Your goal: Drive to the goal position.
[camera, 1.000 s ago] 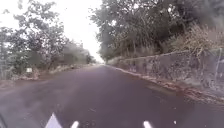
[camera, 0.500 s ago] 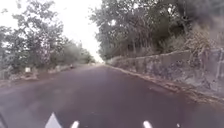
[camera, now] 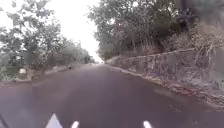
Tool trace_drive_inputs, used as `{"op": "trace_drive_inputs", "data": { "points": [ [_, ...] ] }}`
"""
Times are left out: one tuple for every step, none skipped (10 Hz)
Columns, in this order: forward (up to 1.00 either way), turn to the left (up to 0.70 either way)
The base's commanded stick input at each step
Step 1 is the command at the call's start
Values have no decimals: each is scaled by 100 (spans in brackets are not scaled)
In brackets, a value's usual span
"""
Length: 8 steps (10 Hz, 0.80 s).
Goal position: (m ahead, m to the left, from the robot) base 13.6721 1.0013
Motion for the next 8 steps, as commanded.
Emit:
{"op": "trace_drive_inputs", "data": {
  "points": [
    [100,0],
    [100,0],
    [100,0],
    [100,0],
    [100,0],
    [100,0],
    [100,0],
    [100,0]
  ]
}}
